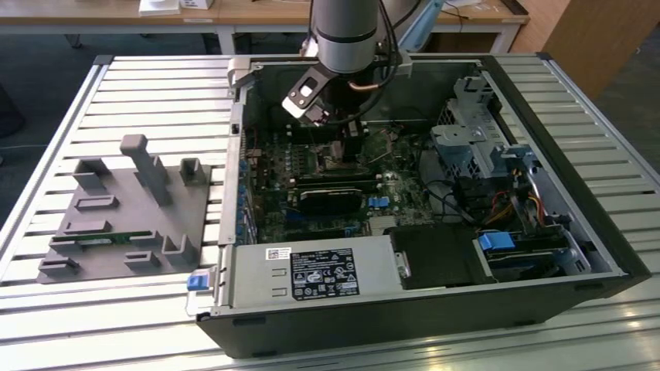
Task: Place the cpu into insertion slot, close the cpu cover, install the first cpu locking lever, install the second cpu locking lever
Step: 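Place the cpu into insertion slot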
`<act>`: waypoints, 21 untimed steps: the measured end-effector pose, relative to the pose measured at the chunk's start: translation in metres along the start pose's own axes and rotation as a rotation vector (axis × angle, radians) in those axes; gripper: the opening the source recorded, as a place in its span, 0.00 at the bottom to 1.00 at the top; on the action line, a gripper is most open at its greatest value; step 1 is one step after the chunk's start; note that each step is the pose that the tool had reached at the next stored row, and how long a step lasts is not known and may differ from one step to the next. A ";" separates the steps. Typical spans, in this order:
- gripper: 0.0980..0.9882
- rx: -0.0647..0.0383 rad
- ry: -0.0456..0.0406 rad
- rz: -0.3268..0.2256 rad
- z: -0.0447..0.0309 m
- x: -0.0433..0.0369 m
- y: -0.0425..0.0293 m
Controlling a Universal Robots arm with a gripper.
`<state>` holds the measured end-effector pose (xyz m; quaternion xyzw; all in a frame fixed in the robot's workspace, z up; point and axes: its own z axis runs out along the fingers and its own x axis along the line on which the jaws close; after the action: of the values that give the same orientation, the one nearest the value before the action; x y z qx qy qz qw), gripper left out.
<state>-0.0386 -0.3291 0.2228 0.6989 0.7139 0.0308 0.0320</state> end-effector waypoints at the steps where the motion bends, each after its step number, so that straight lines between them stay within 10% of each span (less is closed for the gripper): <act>1: 0.49 0.000 -0.0002 0.000 0.0008 0.0000 -0.0007; 21: 0.49 0.000 -0.0008 0.006 0.0226 0.0050 -0.0066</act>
<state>-0.0432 -0.3242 0.1997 0.7012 0.7116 0.0306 0.0322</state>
